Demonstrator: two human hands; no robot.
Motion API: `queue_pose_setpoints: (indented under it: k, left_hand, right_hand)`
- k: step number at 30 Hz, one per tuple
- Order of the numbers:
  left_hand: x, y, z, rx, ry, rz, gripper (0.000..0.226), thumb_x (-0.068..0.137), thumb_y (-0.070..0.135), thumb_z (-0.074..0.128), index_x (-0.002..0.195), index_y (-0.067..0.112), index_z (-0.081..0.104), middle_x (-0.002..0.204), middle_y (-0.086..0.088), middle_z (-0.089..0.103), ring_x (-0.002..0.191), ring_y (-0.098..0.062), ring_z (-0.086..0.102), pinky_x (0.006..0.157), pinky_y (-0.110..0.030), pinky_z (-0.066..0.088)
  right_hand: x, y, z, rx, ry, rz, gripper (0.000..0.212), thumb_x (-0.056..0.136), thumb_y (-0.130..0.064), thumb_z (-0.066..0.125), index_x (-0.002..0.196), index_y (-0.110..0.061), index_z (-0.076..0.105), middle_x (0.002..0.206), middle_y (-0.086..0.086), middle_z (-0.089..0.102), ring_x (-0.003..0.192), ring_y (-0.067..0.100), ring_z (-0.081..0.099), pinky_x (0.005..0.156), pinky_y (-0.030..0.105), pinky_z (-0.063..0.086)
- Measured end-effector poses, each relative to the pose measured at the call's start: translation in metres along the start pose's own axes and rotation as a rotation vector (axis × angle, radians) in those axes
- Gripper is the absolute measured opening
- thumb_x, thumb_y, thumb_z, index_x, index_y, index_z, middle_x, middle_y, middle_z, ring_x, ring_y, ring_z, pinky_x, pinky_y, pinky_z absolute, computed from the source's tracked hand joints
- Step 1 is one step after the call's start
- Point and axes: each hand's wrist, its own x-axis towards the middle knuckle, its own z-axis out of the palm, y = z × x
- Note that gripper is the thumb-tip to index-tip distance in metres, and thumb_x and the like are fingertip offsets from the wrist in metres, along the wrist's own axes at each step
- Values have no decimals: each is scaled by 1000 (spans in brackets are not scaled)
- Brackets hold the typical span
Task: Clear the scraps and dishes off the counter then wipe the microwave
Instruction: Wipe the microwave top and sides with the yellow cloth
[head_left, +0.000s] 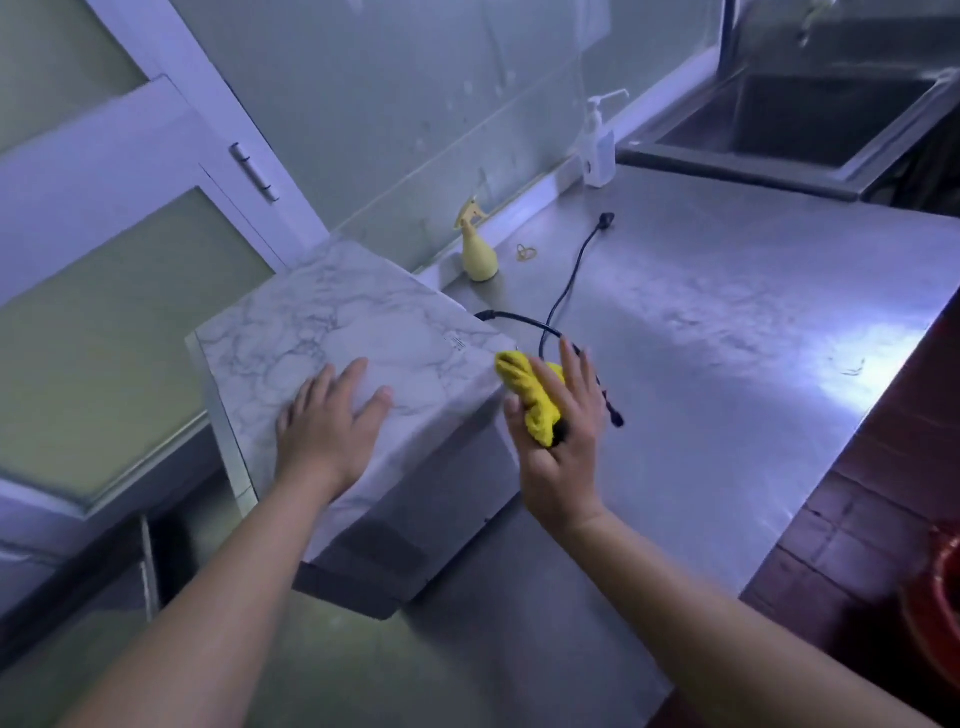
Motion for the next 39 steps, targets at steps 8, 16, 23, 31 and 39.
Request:
queue_pose_setpoints:
  k: [8, 16, 23, 31, 39]
  left_hand:
    - [-2, 3, 1, -9, 52, 12, 57, 98, 61, 39, 151, 42, 30, 163, -1, 25, 149, -22, 20, 121, -46, 13]
    - [-4, 2, 2, -17, 54, 24, 62, 95, 68, 29, 151, 43, 25, 164, 2, 22, 150, -20, 16, 120, -48, 11]
    - [-4, 3, -1, -37, 33, -4, 68, 88, 73, 26, 150, 45, 27, 163, 3, 23, 150, -20, 17, 120, -48, 11]
    - [-5, 5, -5, -50, 19, -10, 64, 92, 70, 31, 150, 44, 29, 163, 1, 24, 150, -21, 17, 120, -48, 11]
    - [-5, 5, -4, -49, 39, -2, 62, 94, 68, 34, 150, 42, 32, 163, -1, 26, 150, -21, 19, 120, -47, 12]
  right_hand:
    - [-14, 35, 58, -303, -121, -196, 73, 91, -67, 45, 154, -34, 29, 165, 9, 16, 155, 32, 8, 118, 66, 8]
    - [-28, 73, 79, 69, 191, 212, 66, 95, -62, 46, 154, -37, 26, 163, 12, 26, 153, 27, 20, 121, 59, 14]
    - [-29, 105, 61, 373, 120, 1033, 87, 75, -77, 57, 144, -22, 50, 138, -1, 59, 125, 16, 56, 108, 39, 43]
    - [9, 69, -8, 285, 138, 945, 26, 88, -45, 65, 109, -30, 68, 87, -9, 71, 90, 24, 70, 77, 39, 58]
    - [44, -18, 1, 515, 116, 249, 43, 92, -31, 66, 127, -7, 64, 108, -13, 71, 105, 4, 64, 91, 26, 51]
